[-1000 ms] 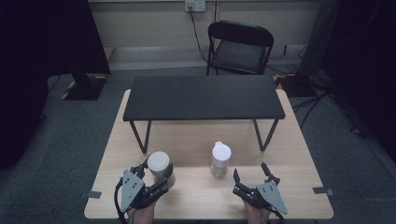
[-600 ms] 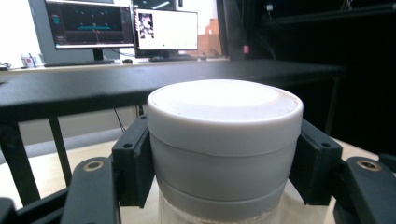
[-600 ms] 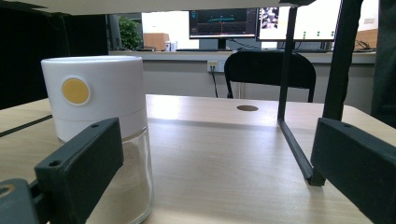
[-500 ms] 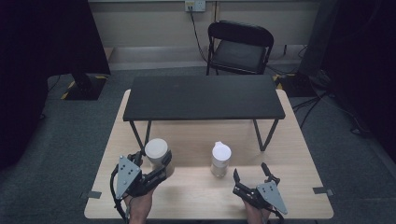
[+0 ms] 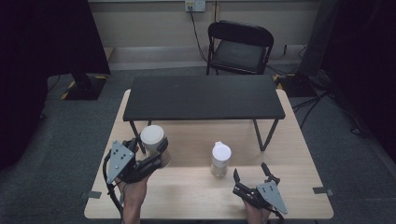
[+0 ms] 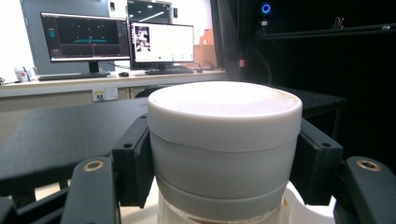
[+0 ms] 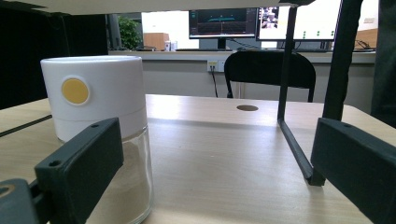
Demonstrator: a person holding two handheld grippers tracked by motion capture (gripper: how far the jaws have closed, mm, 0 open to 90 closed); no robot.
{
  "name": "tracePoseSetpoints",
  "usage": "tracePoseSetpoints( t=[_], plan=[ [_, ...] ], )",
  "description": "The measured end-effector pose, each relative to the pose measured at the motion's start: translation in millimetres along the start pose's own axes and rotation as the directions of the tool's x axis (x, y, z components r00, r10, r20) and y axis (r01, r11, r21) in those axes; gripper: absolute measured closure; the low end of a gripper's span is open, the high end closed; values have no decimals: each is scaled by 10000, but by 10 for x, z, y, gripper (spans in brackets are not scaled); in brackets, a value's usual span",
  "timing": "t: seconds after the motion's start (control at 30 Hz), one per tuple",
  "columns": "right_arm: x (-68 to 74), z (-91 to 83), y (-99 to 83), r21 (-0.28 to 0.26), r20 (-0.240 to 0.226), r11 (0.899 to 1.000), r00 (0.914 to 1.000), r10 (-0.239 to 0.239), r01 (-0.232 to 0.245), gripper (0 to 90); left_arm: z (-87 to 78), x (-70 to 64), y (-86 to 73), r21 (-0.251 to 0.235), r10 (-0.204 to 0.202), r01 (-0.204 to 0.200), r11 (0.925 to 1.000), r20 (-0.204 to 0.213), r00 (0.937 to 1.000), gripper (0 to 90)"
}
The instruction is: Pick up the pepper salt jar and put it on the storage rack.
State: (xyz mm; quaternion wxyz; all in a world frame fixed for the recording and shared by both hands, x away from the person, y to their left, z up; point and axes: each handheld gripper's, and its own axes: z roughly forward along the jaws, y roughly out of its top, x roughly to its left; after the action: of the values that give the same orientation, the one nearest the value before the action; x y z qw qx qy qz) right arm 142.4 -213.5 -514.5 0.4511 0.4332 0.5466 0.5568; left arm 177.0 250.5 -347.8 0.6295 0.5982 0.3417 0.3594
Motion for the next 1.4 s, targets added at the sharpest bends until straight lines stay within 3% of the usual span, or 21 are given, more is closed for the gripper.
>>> tracePoseSetpoints(
  t=[0.33, 0.63, 1.0, 1.1, 1.4],
  plan=[
    [0, -1, -2, -9, -1, 10000, 10000, -3, 3, 13, 212, 80, 169, -182, 39, -35, 9998, 227, 9997, 344],
    [-2, -1, -2, -11, -14, 10000, 10000, -3, 3, 13, 370, 39, 420, -293, 552, -542, 9981, 373, 9978, 345],
    [-8, -1, -1, -8, -46, 10000, 10000, 7, -7, 13, 580, 62, 594, -411, 425, -408, 9983, 436, 9981, 345],
    [-11, -1, -1, -8, -60, 10000, 10000, 5, -5, 13, 638, 58, 624, -408, 520, -506, 9979, 345, 9981, 345],
    [-11, -1, -2, -11, -60, 10000, 10000, 0, 0, 13, 812, 91, 718, -358, 206, -202, 9992, 114, 9997, 345]
  ],
)
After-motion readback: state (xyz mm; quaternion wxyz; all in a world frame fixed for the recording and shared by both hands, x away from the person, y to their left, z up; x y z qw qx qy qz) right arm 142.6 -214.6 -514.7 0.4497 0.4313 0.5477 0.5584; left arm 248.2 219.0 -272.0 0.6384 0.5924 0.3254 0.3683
